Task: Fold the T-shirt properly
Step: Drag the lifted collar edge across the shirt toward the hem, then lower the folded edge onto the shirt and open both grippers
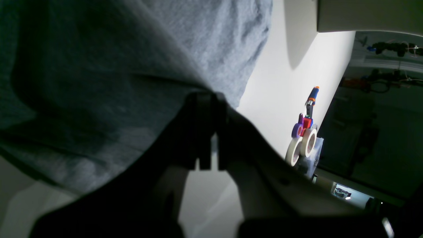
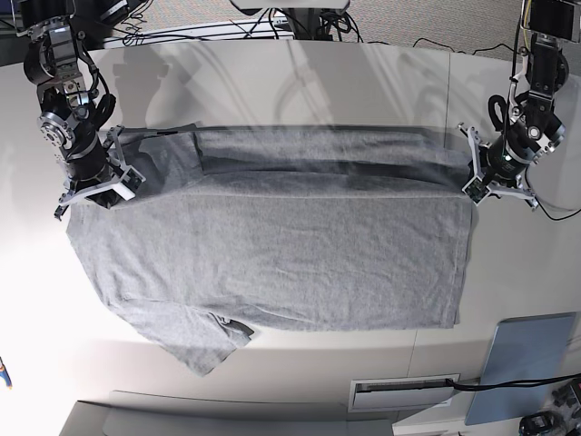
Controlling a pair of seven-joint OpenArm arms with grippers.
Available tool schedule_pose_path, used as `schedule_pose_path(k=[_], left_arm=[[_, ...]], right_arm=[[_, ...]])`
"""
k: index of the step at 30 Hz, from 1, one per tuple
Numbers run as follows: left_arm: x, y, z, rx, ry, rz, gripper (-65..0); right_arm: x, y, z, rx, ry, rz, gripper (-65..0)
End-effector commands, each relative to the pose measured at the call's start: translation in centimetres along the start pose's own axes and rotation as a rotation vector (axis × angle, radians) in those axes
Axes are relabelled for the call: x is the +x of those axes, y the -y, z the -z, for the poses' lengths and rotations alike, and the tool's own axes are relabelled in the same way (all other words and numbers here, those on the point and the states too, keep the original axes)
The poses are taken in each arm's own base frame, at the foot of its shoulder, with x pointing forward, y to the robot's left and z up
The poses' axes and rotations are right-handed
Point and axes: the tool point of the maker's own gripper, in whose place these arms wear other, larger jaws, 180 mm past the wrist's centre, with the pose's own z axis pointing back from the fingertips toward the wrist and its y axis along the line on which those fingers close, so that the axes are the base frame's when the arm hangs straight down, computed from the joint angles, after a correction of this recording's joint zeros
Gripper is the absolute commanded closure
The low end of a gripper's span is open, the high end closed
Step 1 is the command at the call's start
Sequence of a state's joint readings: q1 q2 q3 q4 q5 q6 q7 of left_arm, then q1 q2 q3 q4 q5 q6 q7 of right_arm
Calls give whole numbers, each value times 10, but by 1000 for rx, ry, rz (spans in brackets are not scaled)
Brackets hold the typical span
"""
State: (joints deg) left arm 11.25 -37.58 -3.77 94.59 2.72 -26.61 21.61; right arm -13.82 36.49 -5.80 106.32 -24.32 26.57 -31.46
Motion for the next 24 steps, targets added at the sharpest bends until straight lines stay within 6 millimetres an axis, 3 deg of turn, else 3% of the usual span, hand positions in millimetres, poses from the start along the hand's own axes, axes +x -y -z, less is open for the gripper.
schedule_pose_path(k=[1,6,19,20,22,24], left_arm=[[10,-17,-3,39,30,14,0],[20,-27,-3,57,53,21,0],[20,-23,-3,35,52,8,0],[20,-22,-3,34,52,8,-15],[20,-23,-3,35,52,8,-107],[19,-22,-2,34,48,8,-187]], right_arm=[[1,18,-2,-51,6,-14,0],[0,17,-2,-50,1,-14,0],[-1,18,-2,-50,-1,-13,0],[-1,18,-2,-50,-1,-13,0],[1,17,-2,-45,7,-4,-12],[3,14,-2,-32,20,19,-150]])
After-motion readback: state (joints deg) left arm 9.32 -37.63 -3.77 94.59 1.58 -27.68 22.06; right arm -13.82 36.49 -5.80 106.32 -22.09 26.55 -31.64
